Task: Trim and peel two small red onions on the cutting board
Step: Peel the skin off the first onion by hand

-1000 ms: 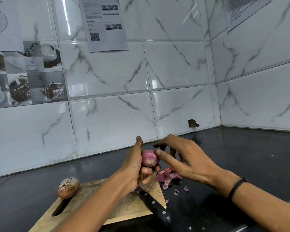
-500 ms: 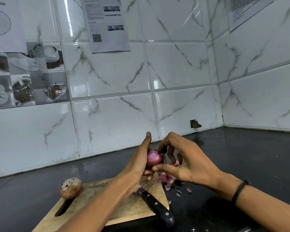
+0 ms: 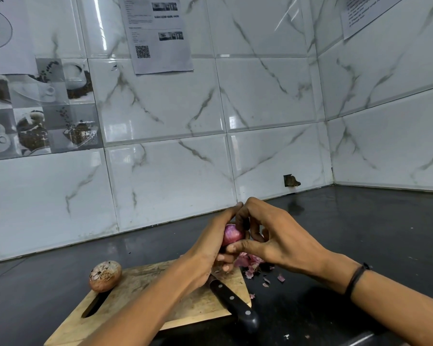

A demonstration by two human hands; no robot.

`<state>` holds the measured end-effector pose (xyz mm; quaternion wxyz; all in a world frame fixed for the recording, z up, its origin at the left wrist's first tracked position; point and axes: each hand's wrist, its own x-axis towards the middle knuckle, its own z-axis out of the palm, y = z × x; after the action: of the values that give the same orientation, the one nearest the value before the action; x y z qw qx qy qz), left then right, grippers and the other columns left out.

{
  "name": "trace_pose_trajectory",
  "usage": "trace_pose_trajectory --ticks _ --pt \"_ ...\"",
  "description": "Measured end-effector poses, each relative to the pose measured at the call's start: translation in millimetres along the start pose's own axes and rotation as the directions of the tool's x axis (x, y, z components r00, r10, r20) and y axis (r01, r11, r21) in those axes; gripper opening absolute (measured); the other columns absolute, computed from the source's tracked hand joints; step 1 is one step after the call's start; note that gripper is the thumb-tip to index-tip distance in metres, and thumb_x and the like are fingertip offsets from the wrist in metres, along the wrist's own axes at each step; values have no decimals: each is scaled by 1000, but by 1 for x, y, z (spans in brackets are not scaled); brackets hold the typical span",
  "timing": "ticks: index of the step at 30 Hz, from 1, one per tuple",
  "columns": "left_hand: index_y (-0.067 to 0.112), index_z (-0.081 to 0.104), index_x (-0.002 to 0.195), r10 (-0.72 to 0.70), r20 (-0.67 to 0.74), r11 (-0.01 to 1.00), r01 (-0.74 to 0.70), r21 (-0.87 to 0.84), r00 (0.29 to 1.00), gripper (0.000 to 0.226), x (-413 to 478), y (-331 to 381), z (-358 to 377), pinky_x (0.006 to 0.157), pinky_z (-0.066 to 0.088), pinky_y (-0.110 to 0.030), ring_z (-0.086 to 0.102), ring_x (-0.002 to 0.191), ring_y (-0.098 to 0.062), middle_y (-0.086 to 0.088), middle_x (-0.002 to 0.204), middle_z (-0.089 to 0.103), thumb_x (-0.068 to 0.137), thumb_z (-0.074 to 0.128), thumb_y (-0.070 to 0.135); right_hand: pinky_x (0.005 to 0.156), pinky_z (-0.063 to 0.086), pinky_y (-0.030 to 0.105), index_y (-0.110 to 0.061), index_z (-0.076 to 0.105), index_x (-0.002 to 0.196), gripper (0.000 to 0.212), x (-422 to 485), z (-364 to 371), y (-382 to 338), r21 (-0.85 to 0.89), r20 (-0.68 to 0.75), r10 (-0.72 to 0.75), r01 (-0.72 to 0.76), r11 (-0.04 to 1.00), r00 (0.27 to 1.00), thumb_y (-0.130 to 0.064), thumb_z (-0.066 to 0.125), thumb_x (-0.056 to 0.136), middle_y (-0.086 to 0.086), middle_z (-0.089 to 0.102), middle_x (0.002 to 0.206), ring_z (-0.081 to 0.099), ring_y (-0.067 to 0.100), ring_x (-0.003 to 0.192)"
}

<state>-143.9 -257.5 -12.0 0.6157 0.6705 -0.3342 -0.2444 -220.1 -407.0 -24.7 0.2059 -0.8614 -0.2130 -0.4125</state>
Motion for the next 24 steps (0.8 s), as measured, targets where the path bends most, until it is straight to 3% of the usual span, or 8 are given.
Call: trace_pose_trajectory --ticks 3,8,13,18,21,24 --pt "10 63 89 3 21 1000 -3 -2 1000 64 1 2 -2 40 25 -22 19 38 -8 4 49 29 91 46 71 65 49 33 -20 63 92 21 0 0 -1 8 -11 -7 7 1000 1000 -38 74 90 -12 59 88 59 15 78" --pt "18 64 62 10 -32 1000 -10 15 999 66 3 4 -4 44 25 -25 20 38 -9 2 49 30 91 43 73 64 50 36 -23 57 95 39 0 -1 -2 -26 -65 32 -34 999 997 -53 78 82 -10 59 86 57 15 72" --pt "19 67 60 9 -74 999 -5 47 997 68 2 5 -4 46 24 -26 22 35 -9 0 48 35 93 41 72 70 50 25 -24 58 107 51 1 -1 -4 -12 -86 51 -52 999 995 -55 83 75 -14 60 97 60 13 81" --pt "18 65 61 56 -99 989 -42 139 994 69 -1 9 1 47 26 -27 23 34 -9 3 42 39 99 34 67 68 43 14 -19 58 107 51 1 0 -6 -6 -94 25 -25 1000 995 -46 87 75 -9 61 93 59 15 82" --pt "14 66 76 72 -110 979 -49 197 991 67 -1 9 3 45 26 -25 24 34 -8 3 43 36 101 30 65 67 43 12 -16 54 108 52 1 2 -6 15 -80 18 -17 1000 997 -40 88 76 -7 62 91 60 14 81" --pt "14 61 87 54 -154 978 -21 209 987 61 1 6 4 45 28 -25 26 32 -8 4 45 34 103 28 62 69 48 21 -17 53 109 49 0 3 -4 3 -50 12 -12 1000 999 -36 86 79 -6 62 93 60 13 82"
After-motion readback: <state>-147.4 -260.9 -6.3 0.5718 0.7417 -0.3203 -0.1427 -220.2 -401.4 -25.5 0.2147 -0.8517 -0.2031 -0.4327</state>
